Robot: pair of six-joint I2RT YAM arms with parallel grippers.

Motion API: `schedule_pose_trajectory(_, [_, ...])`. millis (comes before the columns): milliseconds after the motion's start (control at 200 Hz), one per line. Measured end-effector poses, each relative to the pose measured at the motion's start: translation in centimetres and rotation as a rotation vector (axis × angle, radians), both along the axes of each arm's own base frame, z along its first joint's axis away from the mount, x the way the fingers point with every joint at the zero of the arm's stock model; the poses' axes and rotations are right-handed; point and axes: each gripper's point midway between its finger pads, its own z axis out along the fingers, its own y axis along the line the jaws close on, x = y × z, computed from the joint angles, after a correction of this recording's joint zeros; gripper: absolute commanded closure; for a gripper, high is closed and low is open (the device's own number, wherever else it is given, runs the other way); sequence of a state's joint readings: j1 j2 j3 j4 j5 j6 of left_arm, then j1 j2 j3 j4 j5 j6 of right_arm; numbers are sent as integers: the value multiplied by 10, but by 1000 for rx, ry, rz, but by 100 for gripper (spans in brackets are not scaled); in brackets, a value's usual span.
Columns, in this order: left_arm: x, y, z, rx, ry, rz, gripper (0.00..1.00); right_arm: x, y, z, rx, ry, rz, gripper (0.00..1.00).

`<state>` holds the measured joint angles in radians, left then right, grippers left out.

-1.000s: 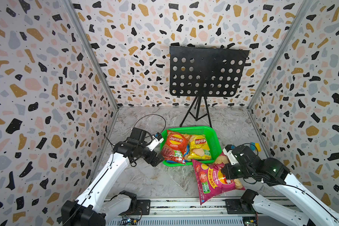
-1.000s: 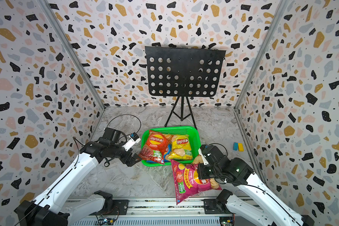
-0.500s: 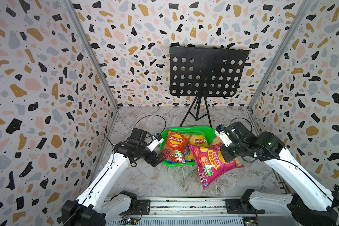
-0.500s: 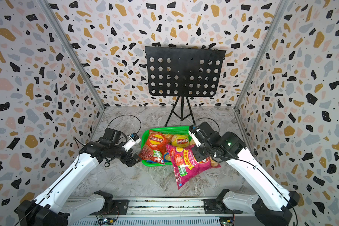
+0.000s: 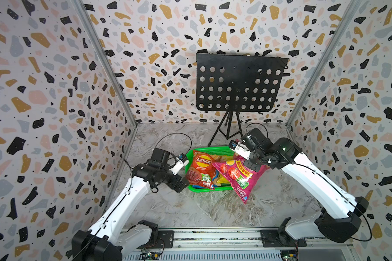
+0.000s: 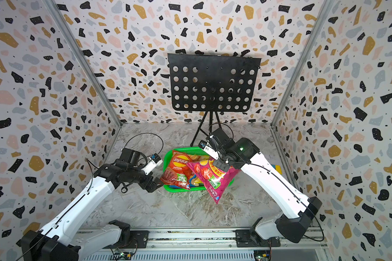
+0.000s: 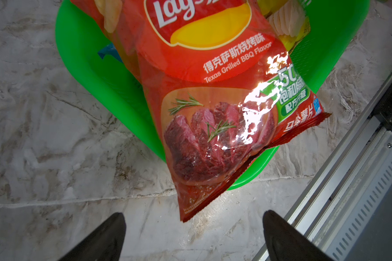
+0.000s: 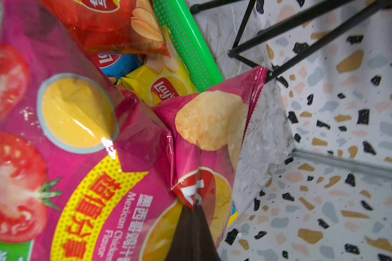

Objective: Put the potato chips into the basket
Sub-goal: Pick up the potato chip from the center of the board, then place the potato chip in the basket.

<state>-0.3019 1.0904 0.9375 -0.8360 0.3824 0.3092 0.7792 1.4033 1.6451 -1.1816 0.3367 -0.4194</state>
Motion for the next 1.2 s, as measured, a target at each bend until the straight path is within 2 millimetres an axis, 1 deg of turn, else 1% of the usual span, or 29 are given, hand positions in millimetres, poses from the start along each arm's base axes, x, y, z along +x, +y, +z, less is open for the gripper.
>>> schedule_pose_trajectory(135, [0,0,-2,3,6,4,3,11,11,-9,-69,-53,142,100])
schedule_pose_trajectory(300, [1,1,-2,4,8,8,3,21,24,-32,-152,-96,303,100])
schedule_pose_trajectory(401, [1,1,-2,5,7,10,3,26,32,-40,-190,-116,384,100])
schedule_pose_trajectory(506, [1,1,-2,6,8,10,3,36,41,-47,-232,-133,445,100])
schedule_pose_trajectory(696, [1,1,-2,5,9,12,3,54,50,-70,-296,-114,501,100])
schedule_pose_trajectory(716, [1,1,-2,5,9,12,3,56,51,-71,-300,-118,503,95])
schedule_pose_trajectory(731, [1,1,-2,5,9,12,3,57,52,-71,-300,-124,503,89])
schedule_pose_trajectory(756, [1,1,-2,5,9,12,3,59,53,-71,-299,-132,501,77])
schedule_pose_trajectory(771, [1,1,-2,5,10,12,3,61,53,-70,-299,-140,499,67])
schedule_pose_trajectory(801, [1,1,-3,5,10,12,3,65,53,-69,-299,-160,491,55])
schedule_pose_trajectory(846, [0,1,-3,5,11,12,3,71,54,-65,-294,-194,474,46])
schedule_pose_trajectory(896, [0,1,-3,5,11,12,3,77,56,-60,-286,-232,449,38])
schedule_pose_trajectory(931, [0,1,-3,5,11,12,3,80,56,-55,-276,-255,429,36])
schedule_pose_trajectory(1011, [0,1,-3,5,11,12,3,82,56,-39,-219,-303,374,26])
schedule_pose_trajectory(1086, [1,1,-3,5,10,12,3,77,53,-15,-123,-341,310,24])
schedule_pose_trajectory(1131, [1,1,-3,5,10,12,3,71,52,1,-45,-360,276,26])
schedule_pose_trajectory(1197, [1,1,-3,5,10,12,3,60,50,31,106,-388,210,30])
